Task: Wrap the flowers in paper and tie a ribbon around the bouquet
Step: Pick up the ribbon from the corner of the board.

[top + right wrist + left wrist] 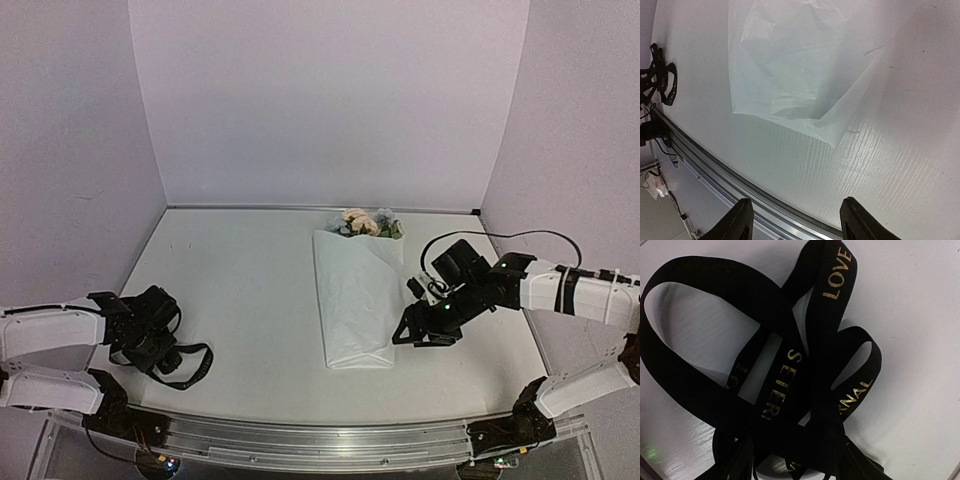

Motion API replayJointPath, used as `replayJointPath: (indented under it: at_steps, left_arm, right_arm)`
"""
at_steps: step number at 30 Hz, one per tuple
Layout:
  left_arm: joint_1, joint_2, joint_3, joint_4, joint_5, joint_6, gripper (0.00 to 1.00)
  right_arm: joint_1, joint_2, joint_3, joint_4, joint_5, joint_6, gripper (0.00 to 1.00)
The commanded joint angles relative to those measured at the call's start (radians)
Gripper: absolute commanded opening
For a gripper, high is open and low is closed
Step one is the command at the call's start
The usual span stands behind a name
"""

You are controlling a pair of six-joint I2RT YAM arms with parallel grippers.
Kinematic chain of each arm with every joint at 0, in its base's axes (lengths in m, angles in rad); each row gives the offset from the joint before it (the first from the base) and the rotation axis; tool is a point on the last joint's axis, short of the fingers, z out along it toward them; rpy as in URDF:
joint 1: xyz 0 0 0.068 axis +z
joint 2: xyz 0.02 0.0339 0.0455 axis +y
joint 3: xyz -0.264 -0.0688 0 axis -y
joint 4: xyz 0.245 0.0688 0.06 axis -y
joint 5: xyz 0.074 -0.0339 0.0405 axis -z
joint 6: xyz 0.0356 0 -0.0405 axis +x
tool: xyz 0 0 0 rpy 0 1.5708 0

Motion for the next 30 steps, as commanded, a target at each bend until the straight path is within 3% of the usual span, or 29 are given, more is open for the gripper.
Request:
replayJointPath:
  at_steps: [1,4,10,12,17,21,24,27,30]
  left_arm:
    - [0.009,0.06,0.035,0.071,-0.001,-0.003,0.55]
    - [0.021,0.091,0.034,0.121,0.013,0.027,0.46]
    - [0.03,0.115,0.081,0.141,-0.003,0.126,0.07]
    - [0.03,0.111,0.141,0.118,-0.039,0.2,0.0]
    - [0.002,0.084,0.281,0.171,-0.017,0.468,0.0]
    - [-0.12,0.09,0.386,0.215,-0.013,0.62,0.0]
    - [-0.137,0.127,0.431,0.09,-0.065,0.504,0.0]
    - [-0.137,0.126,0.362,0.12,-0.033,0.38,0.23]
    - [-0.138,0.149,0.279,0.172,0.015,0.23,0.33]
  right_arm:
    - [0.006,-0.027,-0.005,0.017,-0.005,-0.016,0.6]
    - [0.006,-0.03,-0.009,0.018,-0.004,-0.018,0.59]
    - [0.006,-0.036,-0.017,0.018,-0.005,-0.014,0.56]
    - [0.006,-0.04,-0.017,0.017,-0.005,-0.013,0.55]
    - [0.006,-0.057,-0.016,0.003,0.009,-0.015,0.54]
    - [0.006,-0.085,-0.015,-0.028,0.035,-0.031,0.53]
    - [0.006,-0.089,-0.006,-0.046,0.039,-0.037,0.54]
    - [0.006,-0.094,-0.007,-0.055,0.04,-0.037,0.55]
    - [0.007,-0.099,-0.008,-0.064,0.044,-0.037,0.56]
